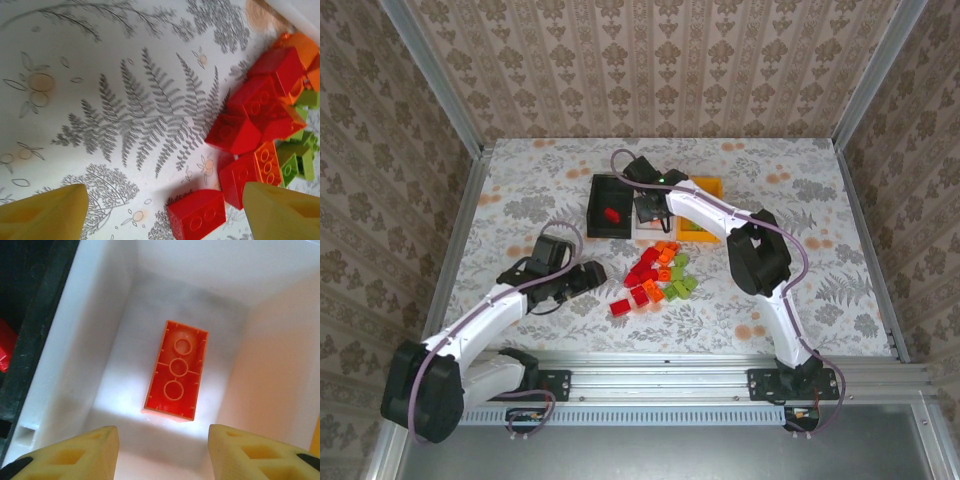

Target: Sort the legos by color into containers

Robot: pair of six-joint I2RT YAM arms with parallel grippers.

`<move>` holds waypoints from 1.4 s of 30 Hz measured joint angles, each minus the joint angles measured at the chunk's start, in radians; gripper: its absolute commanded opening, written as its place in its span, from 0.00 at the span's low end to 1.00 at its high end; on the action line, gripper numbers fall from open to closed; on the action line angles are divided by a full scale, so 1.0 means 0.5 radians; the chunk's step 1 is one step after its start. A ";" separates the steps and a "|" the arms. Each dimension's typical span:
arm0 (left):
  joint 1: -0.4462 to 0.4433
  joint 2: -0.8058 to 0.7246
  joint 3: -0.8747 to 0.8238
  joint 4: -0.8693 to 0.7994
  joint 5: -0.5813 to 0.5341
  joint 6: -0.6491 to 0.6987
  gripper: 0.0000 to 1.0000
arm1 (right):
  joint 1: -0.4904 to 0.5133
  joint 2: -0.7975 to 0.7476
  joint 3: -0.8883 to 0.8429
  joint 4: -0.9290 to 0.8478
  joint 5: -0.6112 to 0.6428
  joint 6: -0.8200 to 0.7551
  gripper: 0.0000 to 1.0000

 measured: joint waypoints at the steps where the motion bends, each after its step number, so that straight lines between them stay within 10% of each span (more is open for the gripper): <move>1: -0.045 0.010 0.018 -0.025 -0.008 0.014 0.79 | 0.003 -0.027 -0.032 0.009 -0.016 -0.001 0.53; 17: -0.958 0.407 0.373 -0.425 -0.409 0.457 0.79 | 0.019 -0.869 -0.978 0.297 -0.094 0.046 0.60; 42: -0.784 0.813 0.385 -0.125 -0.780 0.459 0.54 | -0.006 -0.954 -1.156 0.352 -0.092 0.091 0.64</move>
